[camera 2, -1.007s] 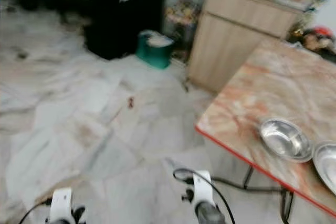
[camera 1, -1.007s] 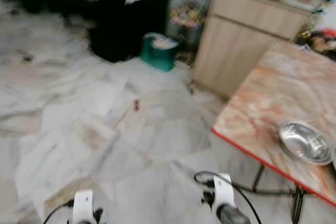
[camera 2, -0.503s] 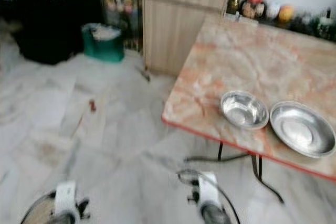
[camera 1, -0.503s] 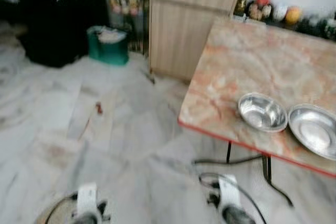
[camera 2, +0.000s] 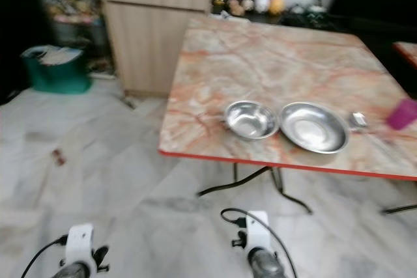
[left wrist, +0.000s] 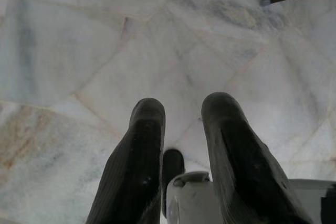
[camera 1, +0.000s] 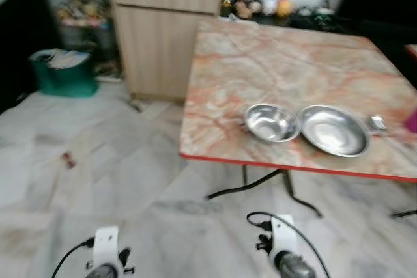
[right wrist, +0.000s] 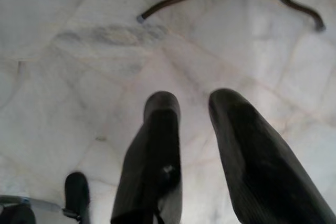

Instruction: Setting the table

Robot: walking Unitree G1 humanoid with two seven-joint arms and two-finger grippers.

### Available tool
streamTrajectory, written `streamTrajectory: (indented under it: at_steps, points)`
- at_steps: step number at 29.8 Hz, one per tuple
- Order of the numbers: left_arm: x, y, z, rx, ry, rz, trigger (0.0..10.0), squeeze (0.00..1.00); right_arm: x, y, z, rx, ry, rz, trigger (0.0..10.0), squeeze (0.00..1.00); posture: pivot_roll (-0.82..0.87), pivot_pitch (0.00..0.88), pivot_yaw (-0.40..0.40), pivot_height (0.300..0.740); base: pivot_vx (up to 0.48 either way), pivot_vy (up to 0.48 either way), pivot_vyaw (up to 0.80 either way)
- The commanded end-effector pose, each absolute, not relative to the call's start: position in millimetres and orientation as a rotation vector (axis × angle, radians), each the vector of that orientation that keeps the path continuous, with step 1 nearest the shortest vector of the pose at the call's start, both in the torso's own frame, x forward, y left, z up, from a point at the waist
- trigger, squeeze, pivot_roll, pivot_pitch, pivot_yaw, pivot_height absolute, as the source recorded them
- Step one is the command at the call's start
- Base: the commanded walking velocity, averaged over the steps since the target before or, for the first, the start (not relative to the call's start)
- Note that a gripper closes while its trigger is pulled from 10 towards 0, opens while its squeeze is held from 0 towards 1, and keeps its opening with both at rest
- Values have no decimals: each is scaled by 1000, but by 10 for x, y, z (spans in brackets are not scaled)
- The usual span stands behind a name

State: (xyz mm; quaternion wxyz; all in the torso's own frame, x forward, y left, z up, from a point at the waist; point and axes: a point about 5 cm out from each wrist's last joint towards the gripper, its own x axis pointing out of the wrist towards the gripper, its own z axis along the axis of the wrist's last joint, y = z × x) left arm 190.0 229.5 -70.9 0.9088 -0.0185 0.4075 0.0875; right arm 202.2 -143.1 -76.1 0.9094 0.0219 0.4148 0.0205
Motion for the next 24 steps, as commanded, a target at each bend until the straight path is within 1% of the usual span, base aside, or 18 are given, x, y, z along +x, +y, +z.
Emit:
streamTrajectory:
  at_steps: [1, 14, 23, 24]
  points:
    - [1900, 2233, -727, -39, 856, 156, 10000, 0, 2031, -1526, -751, 40, 843, 19, 10000, 0, 58, 0, -74, 740, 0, 0, 0]
    - [1938, 2185, -718, -32, 855, 127, 10000, 0, 1986, -1541, -775, 29, 854, 13, 10000, 0, 53, 0, -60, 740, 0, 0, 0]
    - [2026, 2154, -678, -23, 836, 102, 10000, 0, 1968, -1543, -788, 38, 869, -1, 10000, 0, 40, 0, -53, 740, 0, 0, 0]
    - [2045, 2152, -668, -19, 833, 99, 10000, 0, 1971, -1540, -786, 52, 870, 0, 10000, 0, 41, 0, -54, 740, 0, 0, -775]
